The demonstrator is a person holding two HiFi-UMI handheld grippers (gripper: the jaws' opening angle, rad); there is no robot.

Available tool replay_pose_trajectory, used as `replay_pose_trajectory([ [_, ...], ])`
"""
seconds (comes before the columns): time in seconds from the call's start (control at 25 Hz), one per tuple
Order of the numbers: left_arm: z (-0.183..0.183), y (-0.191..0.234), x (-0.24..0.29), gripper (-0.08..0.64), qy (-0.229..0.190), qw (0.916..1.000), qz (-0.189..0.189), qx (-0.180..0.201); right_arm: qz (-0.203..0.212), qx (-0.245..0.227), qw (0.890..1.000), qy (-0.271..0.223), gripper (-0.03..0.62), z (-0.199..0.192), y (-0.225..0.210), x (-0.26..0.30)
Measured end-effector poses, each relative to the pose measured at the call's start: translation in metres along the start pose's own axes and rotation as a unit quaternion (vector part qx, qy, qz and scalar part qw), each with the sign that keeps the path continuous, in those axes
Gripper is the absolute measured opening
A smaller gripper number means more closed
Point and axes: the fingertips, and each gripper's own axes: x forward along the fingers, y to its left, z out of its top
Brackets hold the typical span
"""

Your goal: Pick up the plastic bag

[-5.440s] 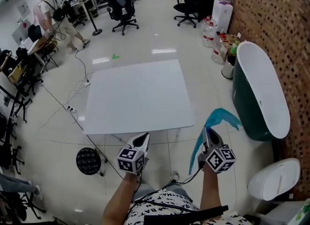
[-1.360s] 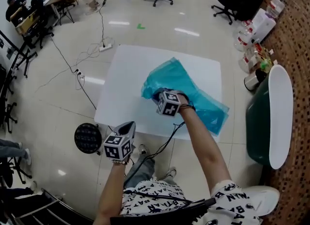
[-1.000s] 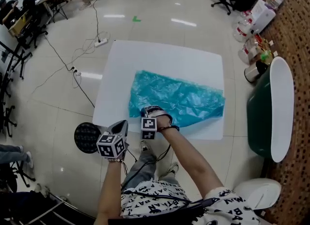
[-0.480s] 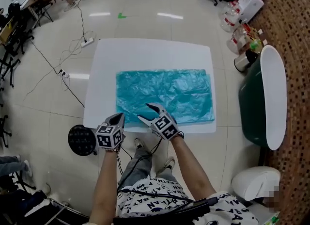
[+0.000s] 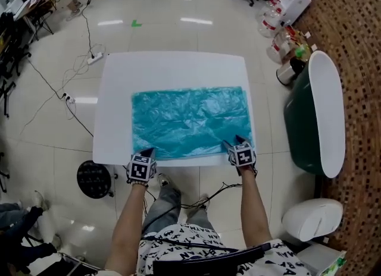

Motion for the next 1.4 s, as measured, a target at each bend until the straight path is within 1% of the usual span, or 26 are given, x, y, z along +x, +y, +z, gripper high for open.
replay_pose_trajectory([
  [0.08,-0.006,0.011,0.001,0.000,0.007,0.9999,0.015,0.004,0.002,0.042,0.999,-0.008,0.296,-0.005,0.000,0.000],
  [0.12,-0.008,0.018,0.000,0.000,0.009,0.9997,0.024,0.005,0.002,0.053,0.999,-0.013,0.296,-0.005,0.005,0.000],
  [0.2,-0.005,0.030,-0.003,0.000,0.008,0.9991,0.040,0.004,-0.007,0.057,0.998,-0.020,0.296,-0.004,0.016,-0.001],
  [0.24,-0.002,0.036,-0.004,0.000,0.005,0.9990,0.044,0.000,-0.013,0.061,0.998,-0.024,0.296,-0.004,0.020,-0.001],
  [0.32,0.001,0.046,-0.002,0.000,0.001,0.9991,0.043,-0.006,-0.021,0.088,0.995,-0.041,0.296,-0.004,0.024,-0.001],
  [0.4,0.002,0.052,-0.001,0.000,0.002,0.9989,0.047,-0.003,-0.014,0.123,0.990,-0.063,0.288,-0.002,0.027,0.000],
  [0.44,0.002,0.056,-0.003,0.000,0.004,0.9986,0.053,-0.002,-0.007,0.132,0.989,-0.069,0.289,0.001,0.030,0.002],
  [0.52,0.000,0.066,-0.005,0.000,0.004,0.9981,0.060,-0.012,0.001,0.124,0.990,-0.069,0.289,0.010,0.037,0.008],
  [0.6,-0.002,0.072,-0.006,0.000,0.003,0.9981,0.056,-0.027,-0.001,0.106,0.992,-0.065,0.288,0.016,0.041,0.012],
  [0.72,-0.003,0.070,-0.006,0.000,0.003,0.9982,0.055,-0.022,0.012,0.091,0.994,-0.060,0.290,0.018,0.041,0.013],
  [0.76,-0.001,0.068,-0.009,0.000,-0.004,0.9982,0.056,-0.023,0.022,0.087,0.994,-0.064,0.290,0.020,0.041,0.009],
  [0.84,0.011,0.061,-0.025,0.000,-0.042,0.9968,0.059,-0.033,0.040,0.087,0.991,-0.098,0.291,0.035,0.040,-0.012],
  [0.92,0.029,0.052,-0.052,0.000,-0.094,0.9922,0.068,-0.046,0.057,0.102,0.982,-0.152,0.291,0.056,0.040,-0.045],
  [1.04,0.053,0.026,-0.096,0.000,-0.171,0.9803,0.073,-0.067,0.094,0.122,0.965,-0.211,0.290,0.070,0.049,-0.097],
  [1.08,0.059,0.012,-0.109,0.000,-0.193,0.9760,0.070,-0.073,0.108,0.121,0.961,-0.225,0.281,0.071,0.055,-0.113],
  [1.12,0.063,-0.003,-0.122,0.000,-0.211,0.9722,0.067,-0.076,0.119,0.118,0.957,-0.239,0.222,0.071,0.061,-0.130],
  [1.2,0.067,-0.034,-0.142,0.000,-0.234,0.9667,0.064,-0.080,0.131,0.104,0.950,-0.263,0.051,0.069,0.072,-0.160],
  [1.24,0.066,-0.049,-0.151,0.000,-0.240,0.9652,0.064,-0.082,0.135,0.096,0.948,-0.271,0.011,0.067,0.077,-0.172],
  [1.32,0.058,-0.081,-0.163,0.000,-0.246,0.9634,0.059,-0.088,0.144,0.083,0.945,-0.281,0.006,0.059,0.087,-0.192],
  [1.4,0.047,-0.116,-0.169,0.000,-0.250,0.9631,0.042,-0.090,0.147,0.084,0.944,-0.285,0.005,0.044,0.093,-0.209],
])
